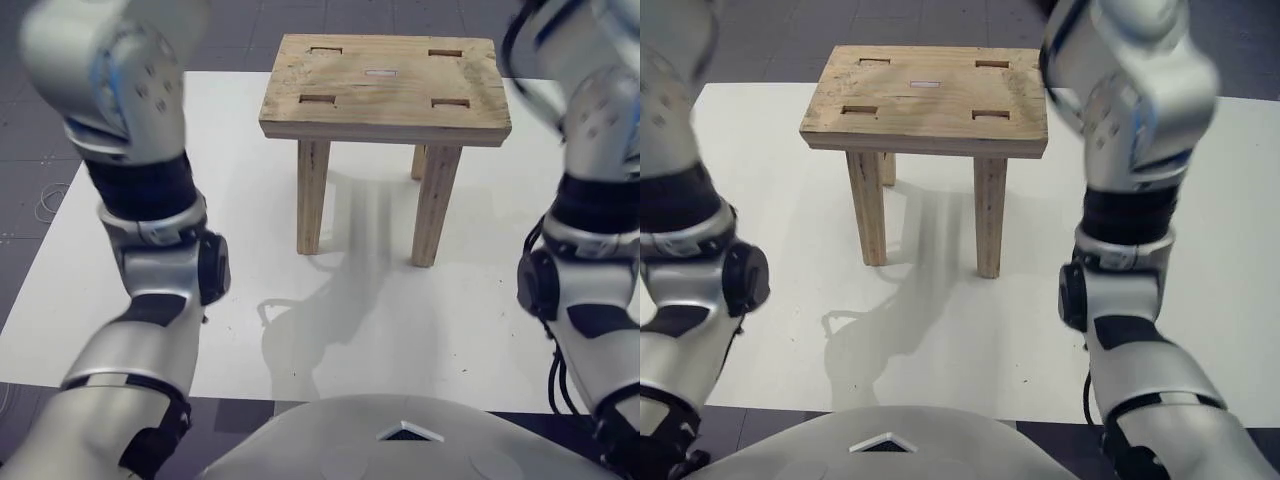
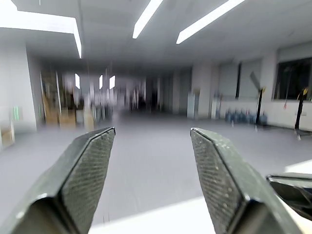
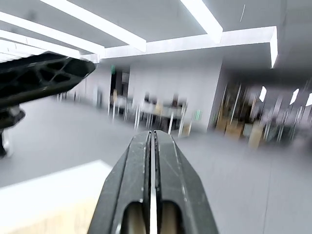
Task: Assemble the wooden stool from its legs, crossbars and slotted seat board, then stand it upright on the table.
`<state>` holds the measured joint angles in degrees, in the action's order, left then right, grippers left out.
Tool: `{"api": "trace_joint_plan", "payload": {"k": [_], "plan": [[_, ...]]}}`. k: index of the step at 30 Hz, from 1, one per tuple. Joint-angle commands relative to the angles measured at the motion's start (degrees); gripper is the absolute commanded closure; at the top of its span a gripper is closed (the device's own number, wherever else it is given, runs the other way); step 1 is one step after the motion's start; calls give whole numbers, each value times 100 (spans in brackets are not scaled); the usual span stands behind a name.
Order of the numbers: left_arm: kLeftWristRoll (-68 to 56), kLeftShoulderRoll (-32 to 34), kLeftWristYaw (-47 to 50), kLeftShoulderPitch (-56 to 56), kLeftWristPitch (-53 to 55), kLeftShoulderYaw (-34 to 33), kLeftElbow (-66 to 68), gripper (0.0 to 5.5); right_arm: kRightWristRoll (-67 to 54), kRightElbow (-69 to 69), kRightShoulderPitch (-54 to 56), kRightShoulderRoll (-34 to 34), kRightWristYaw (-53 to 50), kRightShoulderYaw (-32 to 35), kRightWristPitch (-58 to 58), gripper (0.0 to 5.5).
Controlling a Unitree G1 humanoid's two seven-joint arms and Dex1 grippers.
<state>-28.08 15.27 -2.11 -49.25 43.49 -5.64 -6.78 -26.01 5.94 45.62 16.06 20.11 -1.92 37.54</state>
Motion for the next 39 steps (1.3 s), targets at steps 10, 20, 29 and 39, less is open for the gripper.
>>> {"api": "trace_joint_plan", "payload": {"k": [10,20,29,39], "plan": [[-258,-470,418,2985,1857,286,-694,263,107,-469,-1373,85,129,45,500,539],[-125,-180,101,1697,230,-255,-1060,263,8,315,-908,-138,-424,725,184,539],[555,100,639,2358,-461,-978,-2759,263,207,969,-571,81,-1424,1546,90,539],[2068,-203,227,5270,-2615,-99,-1879,237,1727,999,-3995,487,-1228,1063,-1421,510]]}}
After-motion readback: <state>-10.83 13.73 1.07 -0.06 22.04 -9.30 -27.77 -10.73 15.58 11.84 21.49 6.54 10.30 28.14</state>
